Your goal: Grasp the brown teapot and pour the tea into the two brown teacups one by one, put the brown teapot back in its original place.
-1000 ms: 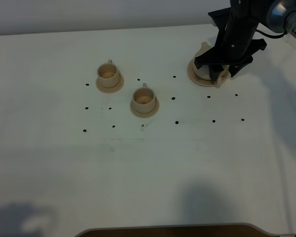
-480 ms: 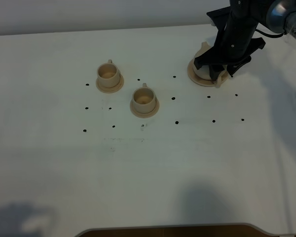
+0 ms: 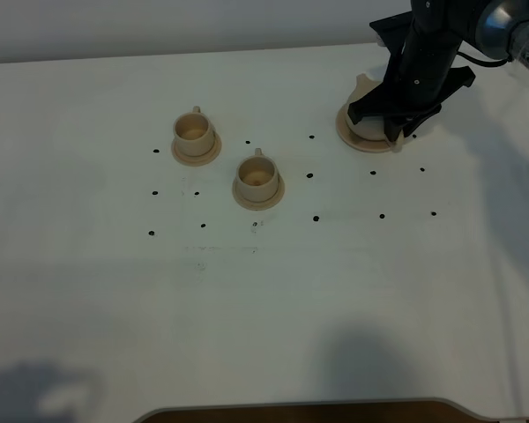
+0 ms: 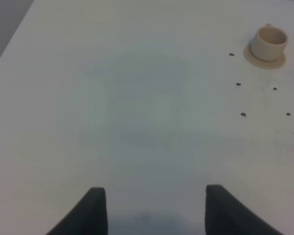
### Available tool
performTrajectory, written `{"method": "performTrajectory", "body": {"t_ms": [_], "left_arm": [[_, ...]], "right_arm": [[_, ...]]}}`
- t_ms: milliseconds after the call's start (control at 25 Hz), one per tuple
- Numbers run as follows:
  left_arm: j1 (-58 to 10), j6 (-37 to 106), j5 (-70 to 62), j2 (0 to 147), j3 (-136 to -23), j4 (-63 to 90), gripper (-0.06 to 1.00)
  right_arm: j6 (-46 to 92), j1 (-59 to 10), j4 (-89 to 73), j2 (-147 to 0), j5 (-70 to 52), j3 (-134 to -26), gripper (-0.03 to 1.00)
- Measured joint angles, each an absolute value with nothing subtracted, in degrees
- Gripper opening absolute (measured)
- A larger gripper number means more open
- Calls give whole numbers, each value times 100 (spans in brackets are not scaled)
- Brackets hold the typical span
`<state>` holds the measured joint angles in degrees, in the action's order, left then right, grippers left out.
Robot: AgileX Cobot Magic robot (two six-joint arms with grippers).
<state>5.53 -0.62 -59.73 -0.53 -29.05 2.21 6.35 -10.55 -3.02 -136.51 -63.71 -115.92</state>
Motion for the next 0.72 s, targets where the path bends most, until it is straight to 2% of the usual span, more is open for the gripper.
{"method": "performTrajectory", "body": {"t_ms": [120,720], "left_arm": [[553,-62,-5973,-53,-2905,221,49],[558,-62,-5973,-53,-2905,221,49]], "right_arm": [[688,-1055,-302,-13651,-6360,-11592,11],[830,-1055,-406,-13645,-6461,-11716,11]]}}
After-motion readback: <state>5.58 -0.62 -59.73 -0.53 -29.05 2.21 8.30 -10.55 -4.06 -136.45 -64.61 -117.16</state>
